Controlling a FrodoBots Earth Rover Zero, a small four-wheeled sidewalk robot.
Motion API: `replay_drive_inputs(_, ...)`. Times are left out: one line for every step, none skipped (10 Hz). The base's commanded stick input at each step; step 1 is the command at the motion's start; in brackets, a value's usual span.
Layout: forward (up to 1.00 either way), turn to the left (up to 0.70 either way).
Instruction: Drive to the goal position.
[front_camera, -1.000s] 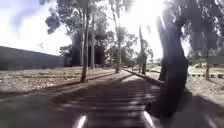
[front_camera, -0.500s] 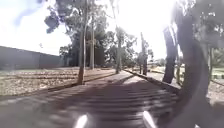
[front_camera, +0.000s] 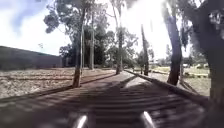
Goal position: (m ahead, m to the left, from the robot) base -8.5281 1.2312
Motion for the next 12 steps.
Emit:
replay_drive_inputs(0.85,0.0)
replay_drive_inputs(0.85,0.0)
replay_drive_inputs(0.85,0.0)
replay_drive_inputs(0.85,0.0)
replay_drive_inputs(0.85,0.0)
replay_drive_inputs(0.85,0.0)
replay_drive_inputs(0.85,0.0)
replay_drive_inputs(0.85,0.0)
replay_drive_inputs(0.85,0.0)
replay_drive_inputs(0.85,0.0)
replay_drive_inputs(0.85,0.0)
replay_drive_inputs(0.85,0.0)
